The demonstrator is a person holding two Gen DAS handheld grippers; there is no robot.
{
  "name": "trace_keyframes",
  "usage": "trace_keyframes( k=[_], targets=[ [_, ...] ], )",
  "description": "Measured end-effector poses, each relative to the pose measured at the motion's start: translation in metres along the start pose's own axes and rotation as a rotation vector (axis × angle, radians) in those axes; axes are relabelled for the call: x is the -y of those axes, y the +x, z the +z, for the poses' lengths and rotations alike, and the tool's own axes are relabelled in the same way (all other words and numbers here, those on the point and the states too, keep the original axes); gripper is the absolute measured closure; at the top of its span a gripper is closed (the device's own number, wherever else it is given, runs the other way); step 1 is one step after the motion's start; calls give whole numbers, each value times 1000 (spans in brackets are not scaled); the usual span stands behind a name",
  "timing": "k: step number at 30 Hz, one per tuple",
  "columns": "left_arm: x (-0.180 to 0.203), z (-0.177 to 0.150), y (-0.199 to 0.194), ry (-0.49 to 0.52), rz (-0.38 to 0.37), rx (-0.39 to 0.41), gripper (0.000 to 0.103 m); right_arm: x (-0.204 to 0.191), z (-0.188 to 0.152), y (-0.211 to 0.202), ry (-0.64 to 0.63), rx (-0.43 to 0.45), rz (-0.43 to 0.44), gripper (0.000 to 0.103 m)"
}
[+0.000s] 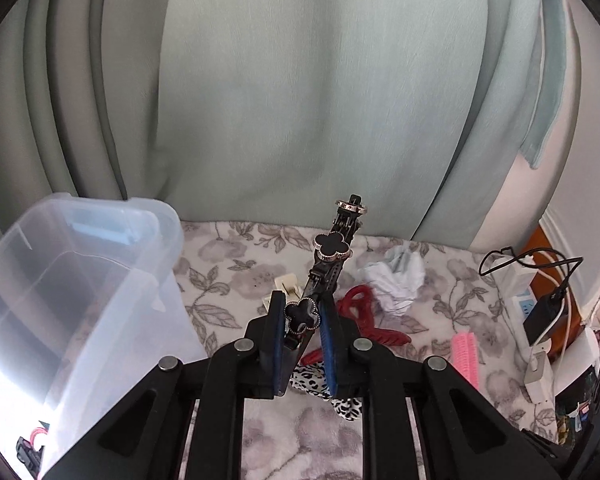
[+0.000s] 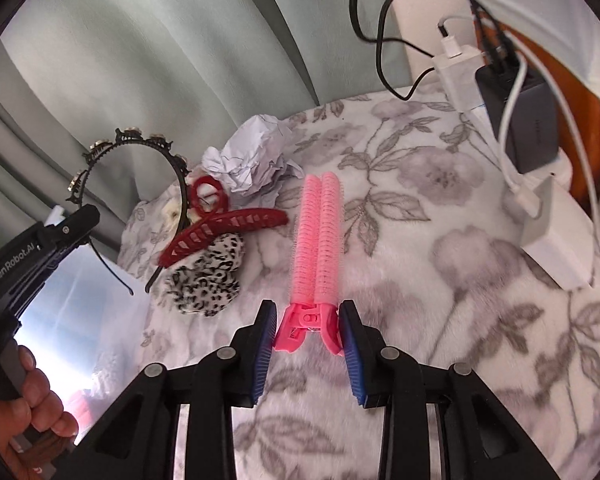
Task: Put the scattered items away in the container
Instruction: 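Carry the headband and hair roller over the clear plastic box with both tools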
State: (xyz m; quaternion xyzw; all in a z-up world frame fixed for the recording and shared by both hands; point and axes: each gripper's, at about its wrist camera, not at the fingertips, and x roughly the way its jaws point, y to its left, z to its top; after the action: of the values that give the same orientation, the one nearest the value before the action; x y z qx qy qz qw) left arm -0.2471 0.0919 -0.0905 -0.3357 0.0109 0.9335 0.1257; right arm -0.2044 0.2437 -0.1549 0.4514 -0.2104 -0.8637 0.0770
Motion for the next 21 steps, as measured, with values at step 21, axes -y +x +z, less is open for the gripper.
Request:
trace_keyframes(
  k=[21],
  targets=[
    [-9, 1, -150, -28, -58, 164, 86, -37, -26, -125, -56, 160, 82, 68]
  ],
)
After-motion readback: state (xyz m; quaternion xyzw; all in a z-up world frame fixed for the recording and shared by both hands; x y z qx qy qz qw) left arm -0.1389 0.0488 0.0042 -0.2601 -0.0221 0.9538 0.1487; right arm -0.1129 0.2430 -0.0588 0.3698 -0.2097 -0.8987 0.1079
